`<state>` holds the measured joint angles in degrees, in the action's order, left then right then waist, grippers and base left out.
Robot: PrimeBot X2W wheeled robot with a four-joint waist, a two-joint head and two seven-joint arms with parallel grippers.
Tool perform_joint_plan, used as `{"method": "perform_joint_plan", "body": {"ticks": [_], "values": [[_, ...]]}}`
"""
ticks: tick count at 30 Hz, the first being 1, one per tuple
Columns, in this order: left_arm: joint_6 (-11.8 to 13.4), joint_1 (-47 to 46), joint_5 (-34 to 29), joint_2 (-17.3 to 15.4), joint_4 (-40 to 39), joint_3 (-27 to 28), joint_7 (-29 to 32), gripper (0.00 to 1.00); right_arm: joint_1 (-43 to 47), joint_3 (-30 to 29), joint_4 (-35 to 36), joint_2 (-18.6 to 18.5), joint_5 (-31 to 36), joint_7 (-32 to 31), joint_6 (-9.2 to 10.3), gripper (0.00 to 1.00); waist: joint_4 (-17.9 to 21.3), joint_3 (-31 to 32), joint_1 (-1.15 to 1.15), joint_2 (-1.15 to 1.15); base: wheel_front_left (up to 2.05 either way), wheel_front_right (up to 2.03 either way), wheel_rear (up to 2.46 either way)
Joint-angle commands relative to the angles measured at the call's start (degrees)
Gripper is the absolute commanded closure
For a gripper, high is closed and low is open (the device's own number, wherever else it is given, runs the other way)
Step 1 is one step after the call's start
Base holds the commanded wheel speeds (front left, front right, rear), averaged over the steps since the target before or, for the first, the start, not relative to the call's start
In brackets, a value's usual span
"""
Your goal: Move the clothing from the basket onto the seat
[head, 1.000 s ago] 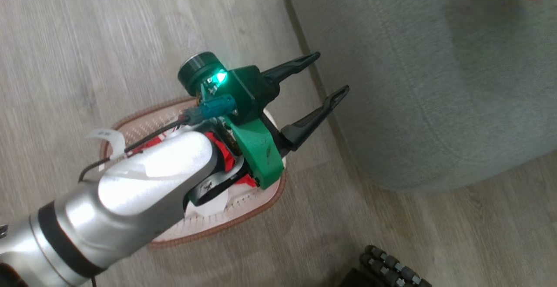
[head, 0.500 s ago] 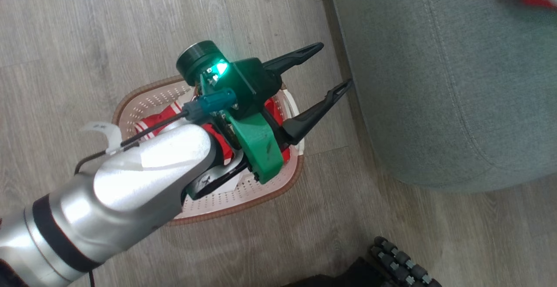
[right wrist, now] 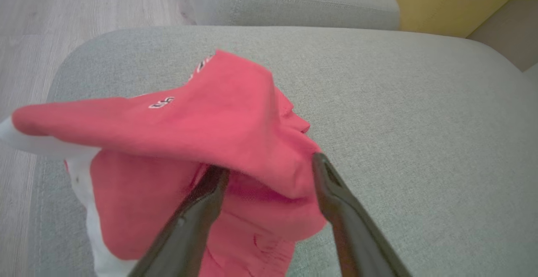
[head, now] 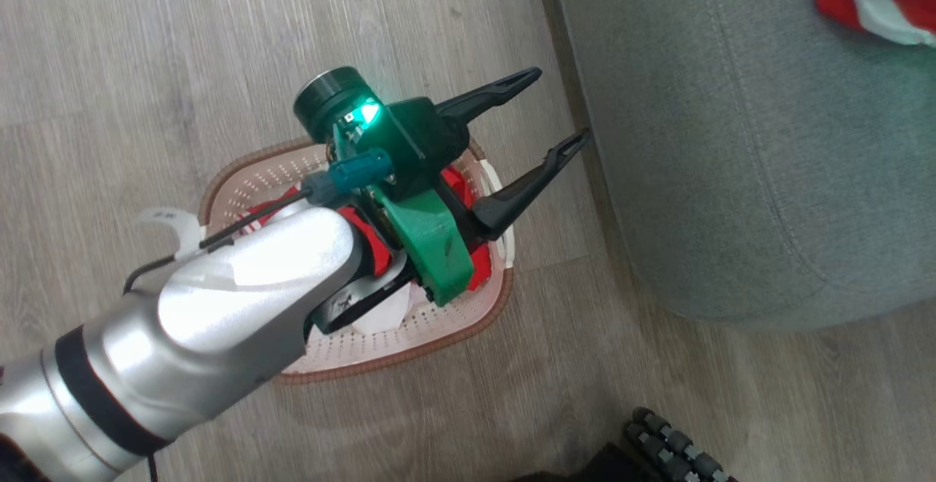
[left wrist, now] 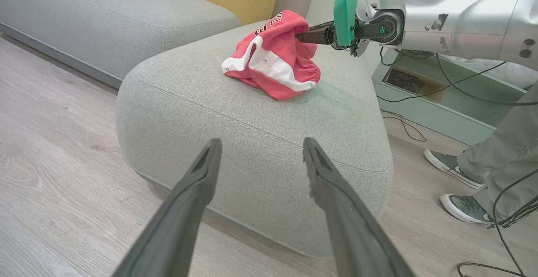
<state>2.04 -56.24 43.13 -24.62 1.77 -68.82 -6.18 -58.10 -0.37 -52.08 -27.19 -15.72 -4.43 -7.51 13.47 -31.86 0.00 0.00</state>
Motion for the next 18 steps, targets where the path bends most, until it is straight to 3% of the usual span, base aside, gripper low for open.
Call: {"method": "perform_joint_plan", "body": {"ticks": [1, 10, 18], "values": [[-0.1, -1.4, 0.4, -0.5, -1.3, 2.0, -0.5, 0.0, -0.7, 0.8, 1.2, -1.2, -0.1, -1.0, 0.02, 0.0, 0.3, 0.8, 0.0, 0.0, 0.0, 0.0, 0.0], [0.2, 1.2, 1.9, -0.1, 0.8, 1.9, -2.4, 0.0, 1.9, 6.2, 4.3, -2.9, -4.0, -5.1, 0.02, 0.0, 1.1, 6.4, 0.0, 0.0, 0.0, 0.0, 0.0], [1.0, 3.5, 3.2, 0.1, 1.9, 2.5, -4.4, 0.0, 5.6, 8.1, 11.2, -5.6, -6.6, -3.5, 0.02, 0.0, 0.8, 11.2, 0.0, 0.0, 0.0, 0.0, 0.0]]}}
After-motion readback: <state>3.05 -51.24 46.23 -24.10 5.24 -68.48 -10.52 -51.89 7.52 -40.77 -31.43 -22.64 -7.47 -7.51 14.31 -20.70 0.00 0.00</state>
